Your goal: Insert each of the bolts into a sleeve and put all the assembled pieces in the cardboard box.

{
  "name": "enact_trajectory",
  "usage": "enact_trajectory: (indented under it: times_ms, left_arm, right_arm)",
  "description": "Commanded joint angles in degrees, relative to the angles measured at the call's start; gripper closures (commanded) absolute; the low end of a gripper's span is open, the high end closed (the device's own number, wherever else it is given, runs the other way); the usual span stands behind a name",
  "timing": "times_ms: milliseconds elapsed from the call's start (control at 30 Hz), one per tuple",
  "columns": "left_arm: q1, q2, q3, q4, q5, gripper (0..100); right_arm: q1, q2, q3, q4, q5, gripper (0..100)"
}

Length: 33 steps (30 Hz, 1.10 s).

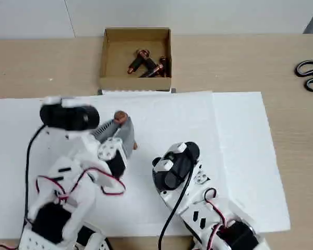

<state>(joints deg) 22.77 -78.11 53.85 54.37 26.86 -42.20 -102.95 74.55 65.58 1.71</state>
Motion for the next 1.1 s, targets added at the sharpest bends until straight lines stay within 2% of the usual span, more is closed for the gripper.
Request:
enact_trajectory:
  times_ms: [0, 367, 567, 767, 1067]
  left_arm:
    - [1.32, -6.68, 3.47, -3.34, 0.44, 99]
    - [7.82, -26.55, 13.85, -3.60, 0.70, 99]
    - [8.70, -24.79, 15.43, -3.96, 7.38, 99]
    - [8.70, -24.70, 17.45, -4.13, 7.47, 99]
    - [8.70, -24.44, 19.30, -9.14, 7.47, 99]
  right_arm:
    - [-0.48, -0.48, -0.35, -0.13, 0.26, 99.7]
    - [-0.40, -0.48, -0.26, 0.04, 0.26, 99.7]
    - [-0.57, -0.48, -0.26, 0.04, 0.18, 99.7]
    - [-0.66, -0.48, -0.53, -0.13, 0.09, 99.7]
    - [-0.66, -0.48, -0.70, -0.48, 0.00, 99.7]
